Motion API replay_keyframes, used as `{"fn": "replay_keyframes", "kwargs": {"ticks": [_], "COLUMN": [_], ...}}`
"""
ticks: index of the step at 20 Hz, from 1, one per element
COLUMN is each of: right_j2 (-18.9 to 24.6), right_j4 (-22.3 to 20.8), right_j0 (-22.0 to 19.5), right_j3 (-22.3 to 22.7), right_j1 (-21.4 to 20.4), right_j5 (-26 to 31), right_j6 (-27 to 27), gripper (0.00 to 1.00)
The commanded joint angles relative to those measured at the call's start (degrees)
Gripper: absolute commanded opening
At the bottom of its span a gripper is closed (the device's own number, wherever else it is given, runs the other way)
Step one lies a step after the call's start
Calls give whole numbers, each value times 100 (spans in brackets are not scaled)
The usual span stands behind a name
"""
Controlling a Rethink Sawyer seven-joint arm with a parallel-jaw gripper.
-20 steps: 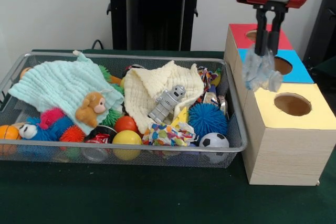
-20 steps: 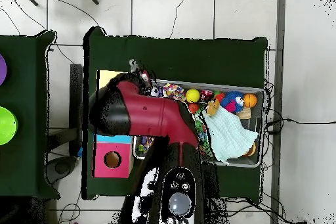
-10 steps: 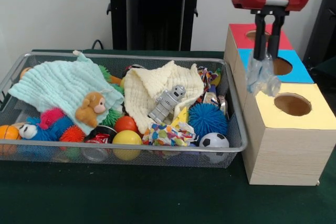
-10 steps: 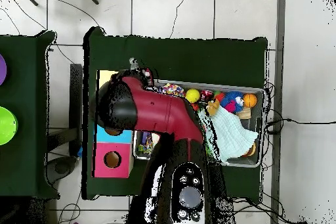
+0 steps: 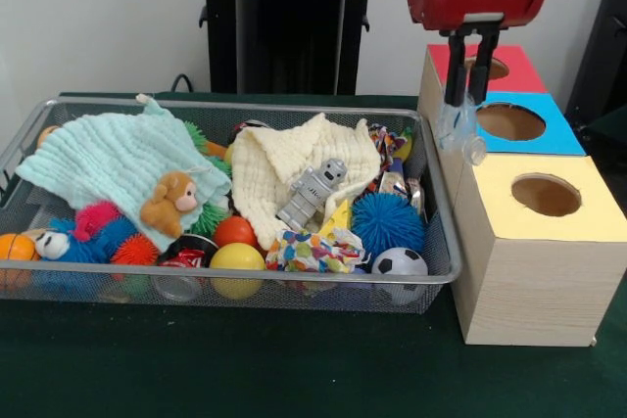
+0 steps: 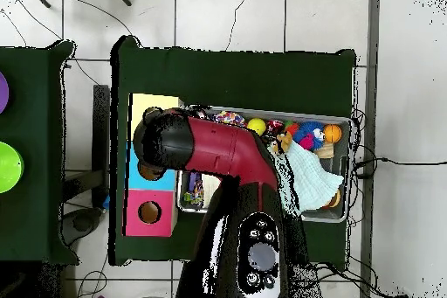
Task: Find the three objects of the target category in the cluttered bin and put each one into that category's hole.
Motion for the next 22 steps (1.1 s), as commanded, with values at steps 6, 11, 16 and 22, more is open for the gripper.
{"fn": "replay_keyframes", "kwargs": {"ticks": [6,11,16,22], "right_j2": [483,749,1064,1355], "right_j4": [215,515,879,1115], "right_j0": [-130,-228,-350,-505], "right_j3": [194,393,608,911], "right_j1": [214,227,304,324], "right_j5": [1734,1341,853,469], "right_j6": [1019,954,848,636], "gripper": [0,0,0,0]}}
